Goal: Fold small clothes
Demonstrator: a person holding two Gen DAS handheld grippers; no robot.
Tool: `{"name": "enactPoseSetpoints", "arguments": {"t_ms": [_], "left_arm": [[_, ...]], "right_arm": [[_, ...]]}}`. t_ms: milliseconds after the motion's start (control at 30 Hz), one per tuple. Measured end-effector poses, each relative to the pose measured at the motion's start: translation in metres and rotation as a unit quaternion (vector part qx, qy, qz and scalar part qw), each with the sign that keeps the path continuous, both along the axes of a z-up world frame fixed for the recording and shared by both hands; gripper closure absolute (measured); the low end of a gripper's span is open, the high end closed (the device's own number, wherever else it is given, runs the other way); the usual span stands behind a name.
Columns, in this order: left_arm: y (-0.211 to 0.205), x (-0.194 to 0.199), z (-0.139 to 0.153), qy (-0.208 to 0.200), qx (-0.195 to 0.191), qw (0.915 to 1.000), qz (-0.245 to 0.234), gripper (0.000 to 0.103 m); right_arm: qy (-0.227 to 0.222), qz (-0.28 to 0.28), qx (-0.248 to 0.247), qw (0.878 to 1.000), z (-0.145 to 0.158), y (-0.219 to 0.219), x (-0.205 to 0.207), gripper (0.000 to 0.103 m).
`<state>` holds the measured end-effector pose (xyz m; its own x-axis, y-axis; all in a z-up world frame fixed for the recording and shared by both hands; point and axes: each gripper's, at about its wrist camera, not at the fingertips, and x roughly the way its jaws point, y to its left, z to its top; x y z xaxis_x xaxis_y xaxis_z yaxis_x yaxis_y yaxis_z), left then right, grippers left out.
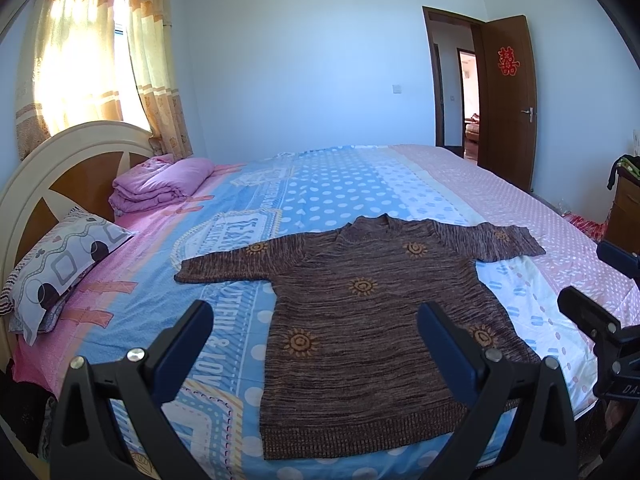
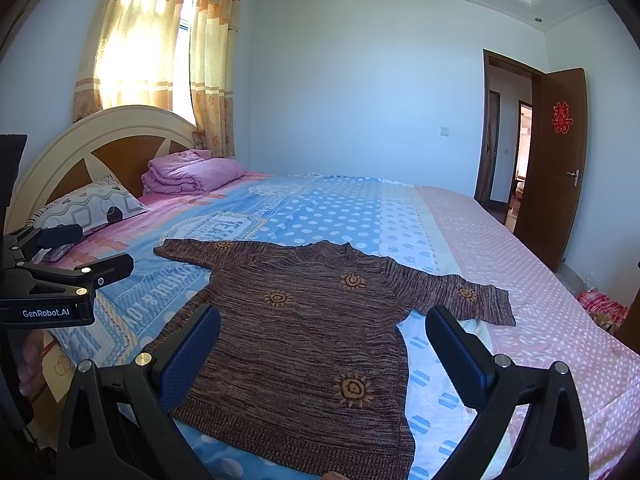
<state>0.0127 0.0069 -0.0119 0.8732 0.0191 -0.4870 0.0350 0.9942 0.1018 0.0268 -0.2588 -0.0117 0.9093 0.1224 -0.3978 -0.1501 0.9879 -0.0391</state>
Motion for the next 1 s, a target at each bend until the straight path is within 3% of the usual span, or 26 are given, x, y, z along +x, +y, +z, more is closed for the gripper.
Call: {"name": "enactPoseSetpoints", "arguments": {"t_ms": [500,1000], "left_arm": [[0.0,0.005,-0.008,0.009,0.008,0.9999,-0.001,0.0],[0.003,0.052,-0.041,0.055,0.017,0.9982,-0.016,0.0]], "right_arm": [[0.012,-0.002,0.002,1.0,-0.008,-0.006,0.01,0.001],[0.049,-0.032,0.012,0.998,-0.038,-0.039,0.06,0.001]]}}
